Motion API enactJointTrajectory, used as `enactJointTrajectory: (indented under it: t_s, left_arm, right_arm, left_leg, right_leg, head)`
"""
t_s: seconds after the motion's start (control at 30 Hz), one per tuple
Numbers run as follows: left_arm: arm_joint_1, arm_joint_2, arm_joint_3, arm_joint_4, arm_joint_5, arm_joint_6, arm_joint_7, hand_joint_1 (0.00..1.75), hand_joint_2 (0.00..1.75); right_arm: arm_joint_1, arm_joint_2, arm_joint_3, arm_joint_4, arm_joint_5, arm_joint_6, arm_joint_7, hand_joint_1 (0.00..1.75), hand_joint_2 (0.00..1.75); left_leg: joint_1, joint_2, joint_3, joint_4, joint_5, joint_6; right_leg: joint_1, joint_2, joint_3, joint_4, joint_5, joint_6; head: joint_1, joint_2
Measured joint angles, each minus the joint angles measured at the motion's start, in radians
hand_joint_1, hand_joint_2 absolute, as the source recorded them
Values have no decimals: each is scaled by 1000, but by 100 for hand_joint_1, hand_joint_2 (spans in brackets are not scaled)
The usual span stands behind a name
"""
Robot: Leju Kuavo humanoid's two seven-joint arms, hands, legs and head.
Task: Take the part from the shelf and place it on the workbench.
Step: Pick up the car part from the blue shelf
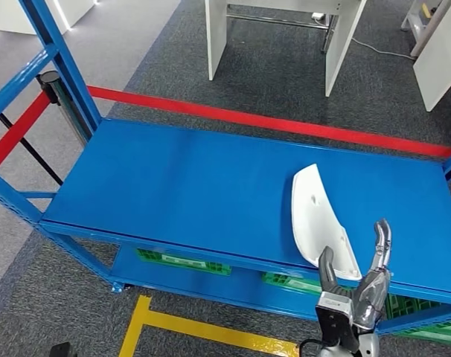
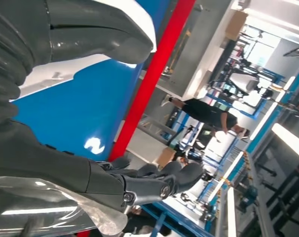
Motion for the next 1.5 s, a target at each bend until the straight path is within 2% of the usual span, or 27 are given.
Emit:
enactJointTrajectory:
  t_s: [0.03,0.07,0.1,0.17,0.2,0.23,0.27,0.3,0.33,0.47,0.6,0.67,0.8,0.87,1.0,1.2,1.5]
  left_arm:
    - [0,-1,0,0,0,0,0,0,0]
    - [1,-1,0,0,0,0,0,0,0]
    - [2,-1,0,0,0,0,0,0,0]
    - [3,-2,0,0,0,0,0,0,0]
    - [2,-2,0,0,0,0,0,0,0]
    - [1,-2,0,0,-1,-1,0,0,0]
    - [1,-2,0,0,-2,-1,0,0,0]
    - [1,-2,0,0,-2,-1,0,0,0]
    - [1,-1,0,0,-3,-1,2,0,0]
    - [-4,0,0,0,-3,1,5,0,0]
    - [-6,1,-1,0,-9,1,5,0,0]
    - [-7,0,-1,0,-13,1,5,0,0]
    - [-7,-1,-1,0,-18,1,5,0,0]
    - [-7,-1,-2,0,-19,0,5,0,0]
    - [-7,0,-6,0,-22,0,3,0,0]
    - [-7,0,-8,0,-23,1,3,0,0]
    - [-7,1,-9,0,-24,5,3,0,0]
  right_arm:
    - [1,-5,3,2,-2,0,3,0,175]
    - [2,-9,5,4,-2,0,4,0,175]
    - [2,-12,7,5,-2,0,5,0,175]
    - [1,-20,12,9,-6,0,15,0,175]
    - [-1,-26,16,14,-10,0,26,0,175]
    - [-4,-32,21,20,-15,0,39,0,175]
    - [-6,-39,27,28,-24,1,53,0,175]
    - [-9,-45,34,37,-33,2,66,0,175]
    - [-12,-51,41,46,-42,5,77,0,175]
    - [-32,-72,77,91,-64,22,101,0,175]
    - [-49,-88,129,127,-75,58,121,0,175]
    - [-59,-95,160,147,-79,77,129,0,175]
    - [-76,-107,216,182,-82,108,132,0,175]
    - [-79,-112,241,193,-81,117,131,0,175]
    - [-84,-128,290,203,-50,104,120,0,175]
    - [-91,-149,357,203,47,14,124,0,175]
    - [-94,-161,388,202,130,0,143,0,175]
  left_leg:
    - [0,0,6,0,-7,-1]
    - [0,0,15,0,-15,-2]
    - [1,0,27,0,-24,-4]
    - [2,0,53,0,-44,-10]
    - [3,0,65,1,-53,-14]
    - [2,0,71,2,-61,-20]
    - [1,1,75,4,-67,-26]
    - [0,2,80,6,-71,-32]
    - [-1,3,83,6,-77,-34]
    - [-2,4,94,-5,-82,-11]
    - [-1,4,100,-9,-82,-11]
    - [1,4,102,-15,-84,-16]
    - [4,4,102,-19,-86,-37]
    - [4,4,102,-19,-86,-42]
    - [3,4,103,-17,-85,-43]
    - [1,4,104,-14,-86,-43]
    - [0,4,104,-14,-86,-42]
  right_leg:
    - [-2,0,-43,49,-16,4]
    - [-3,-1,-72,68,-15,7]
    - [-5,-1,-85,54,9,9]
    - [-6,-6,-66,-57,111,8]
    - [-5,-11,-54,-113,144,5]
    - [-3,-15,-42,-152,164,-2]
    - [0,-19,-37,-170,171,-11]
    - [2,-20,-35,-172,165,-21]
    - [2,-20,-29,-174,173,-28]
    - [-1,-13,-24,-178,177,-29]
    - [2,-8,-22,-179,168,-38]
    - [5,-9,-21,-178,166,-40]
    - [8,-10,-20,-178,165,-42]
    - [7,-10,-19,-178,166,-42]
    - [6,-10,-16,-178,167,-41]
    - [4,-10,-14,-179,168,-39]
    - [3,-10,-13,-179,169,-38]
  head:
    - [1,0]
    - [1,0]
    - [1,0]
    - [1,0]
    - [0,0]
    - [1,0]
    - [2,0]
    - [2,0]
    - [3,0]
    - [-2,0]
    - [-2,0]
    - [-2,0]
    - [-1,0]
    - [-1,0]
    - [-1,0]
    - [-1,0]
    - [-1,0]
